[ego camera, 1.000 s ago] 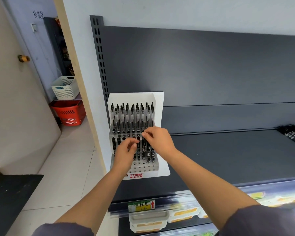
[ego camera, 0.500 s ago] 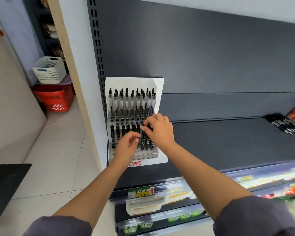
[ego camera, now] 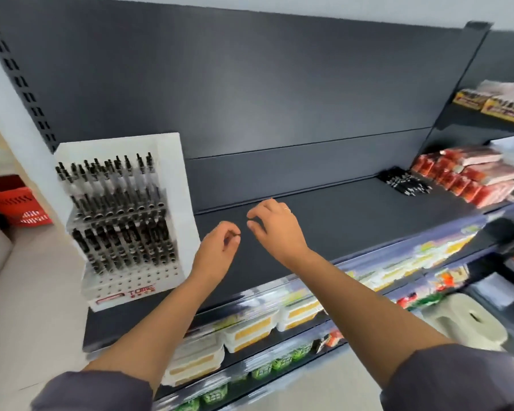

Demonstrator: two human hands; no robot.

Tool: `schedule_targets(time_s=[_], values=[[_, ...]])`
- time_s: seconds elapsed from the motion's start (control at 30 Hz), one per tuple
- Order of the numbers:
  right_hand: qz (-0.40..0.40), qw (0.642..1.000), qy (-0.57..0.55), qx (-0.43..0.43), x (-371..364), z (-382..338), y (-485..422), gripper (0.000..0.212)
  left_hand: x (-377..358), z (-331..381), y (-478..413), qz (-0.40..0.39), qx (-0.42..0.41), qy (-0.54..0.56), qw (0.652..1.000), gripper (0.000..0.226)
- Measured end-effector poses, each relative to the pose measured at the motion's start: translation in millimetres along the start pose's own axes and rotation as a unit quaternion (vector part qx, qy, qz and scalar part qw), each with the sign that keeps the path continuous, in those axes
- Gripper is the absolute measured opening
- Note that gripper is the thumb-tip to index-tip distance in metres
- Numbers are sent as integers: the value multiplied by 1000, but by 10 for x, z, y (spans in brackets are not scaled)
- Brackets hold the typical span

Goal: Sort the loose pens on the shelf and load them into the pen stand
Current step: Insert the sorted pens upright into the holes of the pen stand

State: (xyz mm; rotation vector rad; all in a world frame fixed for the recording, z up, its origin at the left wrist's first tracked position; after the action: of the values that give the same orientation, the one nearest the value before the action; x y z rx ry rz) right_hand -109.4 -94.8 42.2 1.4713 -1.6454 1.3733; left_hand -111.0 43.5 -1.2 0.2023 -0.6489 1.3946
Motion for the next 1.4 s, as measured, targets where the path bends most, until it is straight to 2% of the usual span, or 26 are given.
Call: schedule_targets(time_s=[0.13, 0.3, 0.57, 0.77, 0.87, 1.13, 1.4], values=[[1, 996, 89, -23, 518, 962, 323, 28, -947, 460, -159, -126, 5, -66, 990, 9], [-23, 986, 131, -97, 937, 2014, 700, 30, -1894, 1060, -350, -195, -23, -122, 973, 11], [-29, 969, 108, -219, 1313, 3365, 770, 30, -2876, 1592, -1074, -237, -73, -164, 955, 11], [-60, 952, 127, -273, 1431, 4398, 242, 33, -3757, 1706, -1979, -260, -86, -157, 949, 14], [-92, 941, 136, -296, 1416, 4849, -26, 35, -4133, 1644, -2355, -286, -75, -170, 940, 22], [-133, 935, 123, -307, 1278, 5779, -637, 36, -4940, 1507, -3013, -331, -35, -217, 918, 41], [-162, 949, 59, -265, 938, 6453, -1313, 33, -5536, 1450, -3415, -306, 52, -237, 921, 50]])
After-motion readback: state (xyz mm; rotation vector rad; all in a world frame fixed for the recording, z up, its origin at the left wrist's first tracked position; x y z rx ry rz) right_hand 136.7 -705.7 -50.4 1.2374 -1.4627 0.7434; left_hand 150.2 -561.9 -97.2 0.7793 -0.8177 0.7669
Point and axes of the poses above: each hand's wrist, its own y-axis away from the middle knuckle, its own x-axis out of the back of the hand, z = x × y, the point moved 5 cm from there along -y, towards the middle knuckle, and after that the axes turned 1 degree about -x, right-handed, at the moved point
